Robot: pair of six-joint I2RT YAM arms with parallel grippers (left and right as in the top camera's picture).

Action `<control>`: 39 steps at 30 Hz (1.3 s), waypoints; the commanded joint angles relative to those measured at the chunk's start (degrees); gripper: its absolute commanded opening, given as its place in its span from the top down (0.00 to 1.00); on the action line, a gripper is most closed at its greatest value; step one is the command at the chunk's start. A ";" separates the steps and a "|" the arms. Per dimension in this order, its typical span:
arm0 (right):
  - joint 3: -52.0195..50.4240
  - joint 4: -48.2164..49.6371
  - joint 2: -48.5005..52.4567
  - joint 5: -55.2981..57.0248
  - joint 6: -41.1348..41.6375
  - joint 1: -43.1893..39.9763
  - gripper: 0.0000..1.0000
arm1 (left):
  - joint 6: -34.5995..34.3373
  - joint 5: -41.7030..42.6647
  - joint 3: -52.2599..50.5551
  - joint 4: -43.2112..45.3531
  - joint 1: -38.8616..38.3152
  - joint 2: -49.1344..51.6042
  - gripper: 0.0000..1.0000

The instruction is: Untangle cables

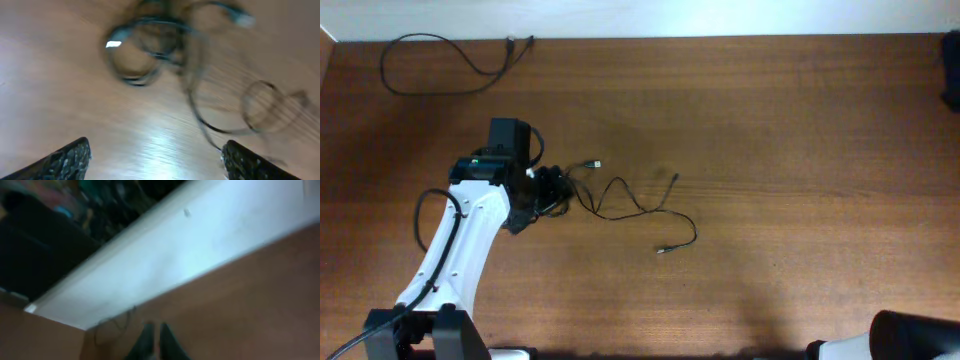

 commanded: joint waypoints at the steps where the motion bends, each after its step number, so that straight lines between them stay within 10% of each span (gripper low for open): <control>1: -0.20 -4.15 2.36 -4.09 -2.03 -0.42 0.76 | 7.02 11.61 -0.48 2.16 0.11 0.33 0.14; 4: -4.31 -4.13 4.04 -15.89 -13.77 2.14 0.39 | 10.29 12.55 -0.48 2.51 -0.92 0.33 0.08; 9: -20.83 -4.11 5.20 -10.56 -14.32 12.24 0.30 | 10.43 6.64 -0.48 3.28 -9.18 0.35 0.08; 18: -46.86 3.10 7.02 -6.99 -15.19 21.75 0.39 | 4.59 -3.52 -0.48 14.05 -16.17 5.09 0.32; 28: -47.50 4.66 7.02 -3.74 -15.76 29.11 0.38 | 5.62 -1.46 -0.85 18.18 -16.31 12.59 0.46; 33: -47.93 4.79 7.02 -0.52 -15.54 31.93 0.38 | 6.16 -1.07 -0.22 17.77 -16.33 13.44 1.00; 39: -59.56 12.09 7.02 -3.74 -9.51 32.59 0.38 | 5.84 4.04 3.34 13.33 -16.33 3.63 1.00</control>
